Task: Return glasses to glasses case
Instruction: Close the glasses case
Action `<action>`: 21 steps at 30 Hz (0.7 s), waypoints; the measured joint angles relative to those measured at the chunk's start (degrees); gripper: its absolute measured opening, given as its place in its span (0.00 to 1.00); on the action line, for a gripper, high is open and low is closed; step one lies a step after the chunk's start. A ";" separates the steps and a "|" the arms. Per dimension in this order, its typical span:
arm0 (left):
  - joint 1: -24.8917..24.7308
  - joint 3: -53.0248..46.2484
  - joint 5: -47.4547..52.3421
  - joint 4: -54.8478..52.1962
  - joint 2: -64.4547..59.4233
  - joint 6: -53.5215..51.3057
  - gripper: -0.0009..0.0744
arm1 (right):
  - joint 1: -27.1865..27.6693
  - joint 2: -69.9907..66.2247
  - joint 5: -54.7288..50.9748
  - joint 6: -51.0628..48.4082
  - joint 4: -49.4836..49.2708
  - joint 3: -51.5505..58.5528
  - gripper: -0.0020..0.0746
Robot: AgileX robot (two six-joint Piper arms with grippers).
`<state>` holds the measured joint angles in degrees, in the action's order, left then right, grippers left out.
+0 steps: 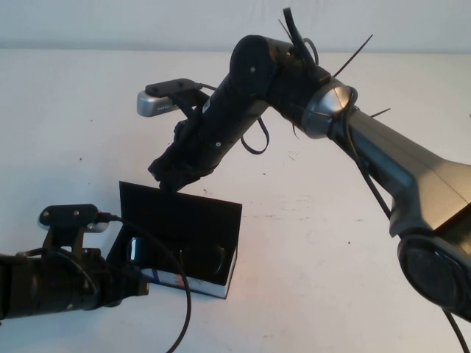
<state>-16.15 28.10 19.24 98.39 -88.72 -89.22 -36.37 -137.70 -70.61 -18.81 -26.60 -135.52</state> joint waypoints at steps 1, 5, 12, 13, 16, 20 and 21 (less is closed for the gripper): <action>0.00 0.00 0.00 0.00 0.00 0.00 0.01 | -0.28 0.11 -0.05 0.44 0.00 0.00 0.01; 0.00 0.00 0.00 0.10 0.00 -0.09 0.01 | -1.11 1.91 -0.14 2.59 1.20 0.00 0.01; 0.00 0.00 0.00 0.10 0.00 -0.09 0.01 | -2.76 3.67 -0.14 5.00 3.01 0.00 0.01; 0.00 0.00 0.00 0.10 0.00 -0.09 0.01 | -3.00 3.67 -0.14 5.10 3.50 0.00 0.01; 0.00 0.00 0.00 0.10 0.00 -0.09 0.01 | -3.36 3.67 -0.29 5.29 5.42 0.00 0.01; 0.00 0.00 0.00 0.10 0.00 -0.09 0.01 | -3.13 3.67 -0.33 6.28 10.01 0.00 0.01; 0.00 0.00 0.00 0.10 0.00 -0.09 0.01 | -2.99 3.67 -0.33 6.89 11.36 0.00 0.01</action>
<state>-16.15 28.10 19.24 98.49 -88.72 -89.31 -39.36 -134.03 -70.94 -11.92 -15.24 -135.52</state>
